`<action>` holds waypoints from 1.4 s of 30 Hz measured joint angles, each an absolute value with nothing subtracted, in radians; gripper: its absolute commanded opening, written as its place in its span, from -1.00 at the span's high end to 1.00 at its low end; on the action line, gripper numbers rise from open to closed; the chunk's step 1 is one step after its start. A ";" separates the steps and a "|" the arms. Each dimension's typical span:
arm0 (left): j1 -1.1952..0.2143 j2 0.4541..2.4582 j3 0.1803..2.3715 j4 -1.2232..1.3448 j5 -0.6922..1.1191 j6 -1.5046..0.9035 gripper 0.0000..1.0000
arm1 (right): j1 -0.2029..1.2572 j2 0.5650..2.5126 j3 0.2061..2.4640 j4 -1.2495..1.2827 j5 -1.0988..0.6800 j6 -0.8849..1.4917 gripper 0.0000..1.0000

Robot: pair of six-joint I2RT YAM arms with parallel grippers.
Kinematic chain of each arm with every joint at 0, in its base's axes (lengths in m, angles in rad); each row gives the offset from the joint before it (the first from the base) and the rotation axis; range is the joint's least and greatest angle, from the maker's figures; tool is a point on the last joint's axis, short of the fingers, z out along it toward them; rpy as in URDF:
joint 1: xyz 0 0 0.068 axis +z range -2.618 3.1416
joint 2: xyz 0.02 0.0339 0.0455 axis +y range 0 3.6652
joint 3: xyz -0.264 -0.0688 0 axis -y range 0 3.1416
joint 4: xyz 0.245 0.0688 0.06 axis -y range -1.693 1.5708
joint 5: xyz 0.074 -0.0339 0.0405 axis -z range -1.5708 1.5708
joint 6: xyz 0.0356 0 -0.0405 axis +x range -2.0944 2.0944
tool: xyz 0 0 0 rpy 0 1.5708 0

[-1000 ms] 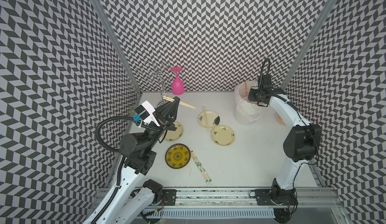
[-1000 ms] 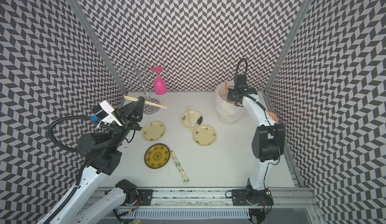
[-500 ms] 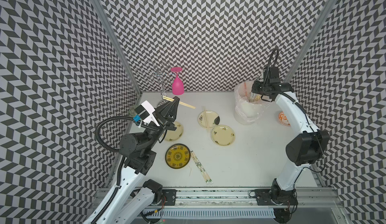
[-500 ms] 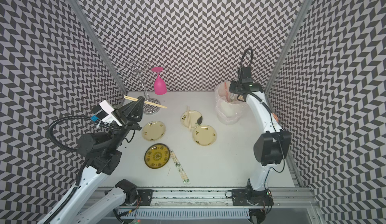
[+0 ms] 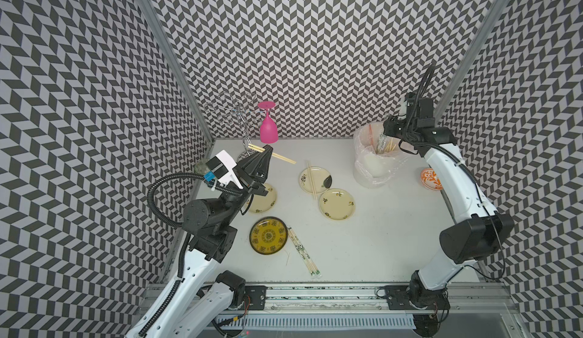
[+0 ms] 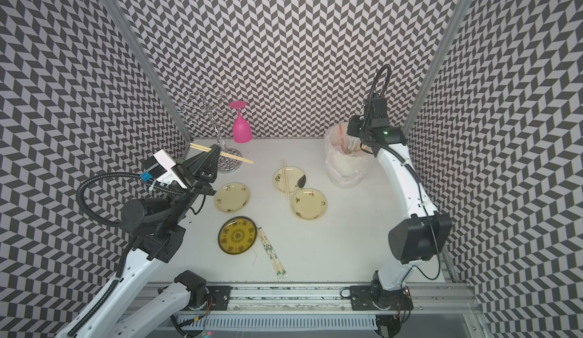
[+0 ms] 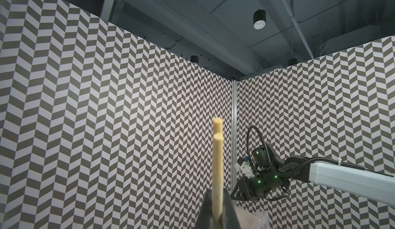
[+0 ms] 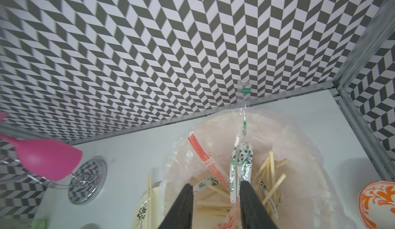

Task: Remove the packaging of disposable chopsticks
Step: Place the disposable chopsticks on the plate.

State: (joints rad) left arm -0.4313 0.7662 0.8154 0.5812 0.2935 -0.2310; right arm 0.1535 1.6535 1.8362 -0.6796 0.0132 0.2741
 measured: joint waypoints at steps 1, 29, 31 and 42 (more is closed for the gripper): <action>-0.431 0.773 0.815 0.580 0.294 -0.233 1.00 | 0.164 1.628 1.827 -0.659 -0.002 0.269 0.28; -0.431 0.982 1.001 0.381 0.764 -0.336 1.00 | 0.693 1.227 1.266 -0.075 -0.696 -0.086 0.17; -0.431 0.991 1.001 0.380 0.785 -0.345 1.00 | 0.706 1.227 1.266 -0.078 -0.696 -0.091 0.17; -0.432 1.038 1.016 0.382 0.871 -0.374 1.00 | 0.742 1.234 1.267 -0.099 -0.687 -0.112 0.34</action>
State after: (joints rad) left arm -0.4316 1.0378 1.0161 0.3820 0.8707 -0.3744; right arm 0.7422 1.2343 1.2667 -0.0986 -0.6872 -0.1116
